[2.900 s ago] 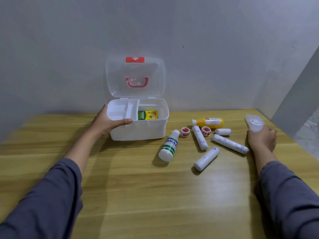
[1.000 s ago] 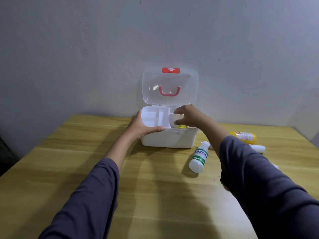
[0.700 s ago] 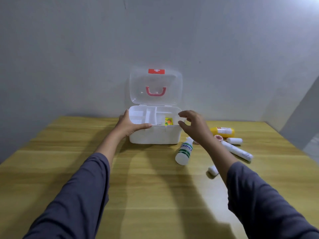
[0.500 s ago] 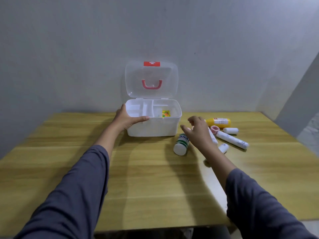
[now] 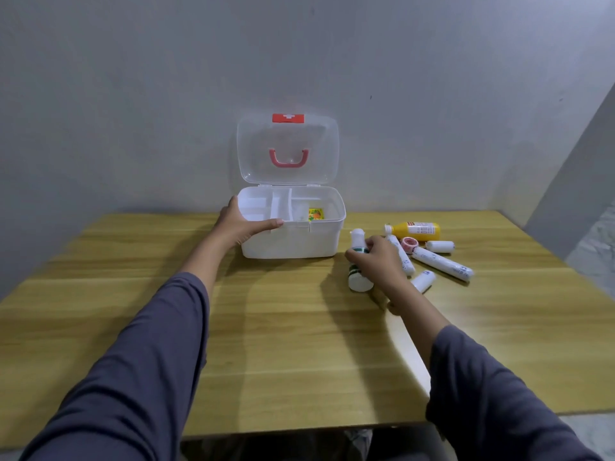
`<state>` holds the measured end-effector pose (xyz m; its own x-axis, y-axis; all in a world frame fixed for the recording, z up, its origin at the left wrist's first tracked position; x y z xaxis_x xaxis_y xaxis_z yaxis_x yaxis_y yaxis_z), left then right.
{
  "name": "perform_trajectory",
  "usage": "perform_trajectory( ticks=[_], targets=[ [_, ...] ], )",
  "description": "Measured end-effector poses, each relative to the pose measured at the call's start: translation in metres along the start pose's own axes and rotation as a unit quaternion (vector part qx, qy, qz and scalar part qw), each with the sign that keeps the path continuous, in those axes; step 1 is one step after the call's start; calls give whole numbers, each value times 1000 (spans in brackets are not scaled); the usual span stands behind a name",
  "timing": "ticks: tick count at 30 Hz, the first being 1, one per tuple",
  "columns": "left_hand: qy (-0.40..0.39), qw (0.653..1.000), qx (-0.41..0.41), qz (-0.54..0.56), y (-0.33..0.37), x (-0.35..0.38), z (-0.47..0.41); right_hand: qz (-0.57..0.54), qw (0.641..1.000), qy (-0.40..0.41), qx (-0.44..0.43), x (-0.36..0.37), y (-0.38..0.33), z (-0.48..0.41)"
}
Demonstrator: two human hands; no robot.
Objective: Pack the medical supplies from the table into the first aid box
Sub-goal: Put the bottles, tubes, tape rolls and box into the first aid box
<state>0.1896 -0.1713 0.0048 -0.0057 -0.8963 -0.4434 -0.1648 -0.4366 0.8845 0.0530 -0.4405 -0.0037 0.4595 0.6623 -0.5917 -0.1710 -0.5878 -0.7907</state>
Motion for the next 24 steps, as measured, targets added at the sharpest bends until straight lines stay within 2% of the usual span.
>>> perform_trajectory(
  ticks=[7,11,15,20,24],
  targets=[
    [-3,1000,-4,0,-2,1,-1,-72,984,135,-93,-52,-30,-18],
    [-10,1000,-7,5,-11,2,-7,-124,965,164,-164,-64,-70,-29],
    [-8,1000,-8,7,-13,3,-8,-135,965,87,-208,-36,-106,-34],
    [-9,1000,-14,8,-19,4,-12,-48,976,-43,-207,19,-115,-37],
    [-1,1000,-10,14,-12,3,-5,-7,974,-98,-206,39,-115,-40]
  ],
)
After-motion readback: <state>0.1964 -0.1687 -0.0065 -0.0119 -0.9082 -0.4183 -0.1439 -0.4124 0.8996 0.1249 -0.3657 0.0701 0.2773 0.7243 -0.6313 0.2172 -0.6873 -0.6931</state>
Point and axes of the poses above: each hand's wrist, its own z-axis away from the middle knuckle, its own x-axis out of the palm, y = z × x, the point moved 8 cm from there along -z, towards the middle knuckle, and after that the axes turned 5 degrees about y, right-handed, at the moved point
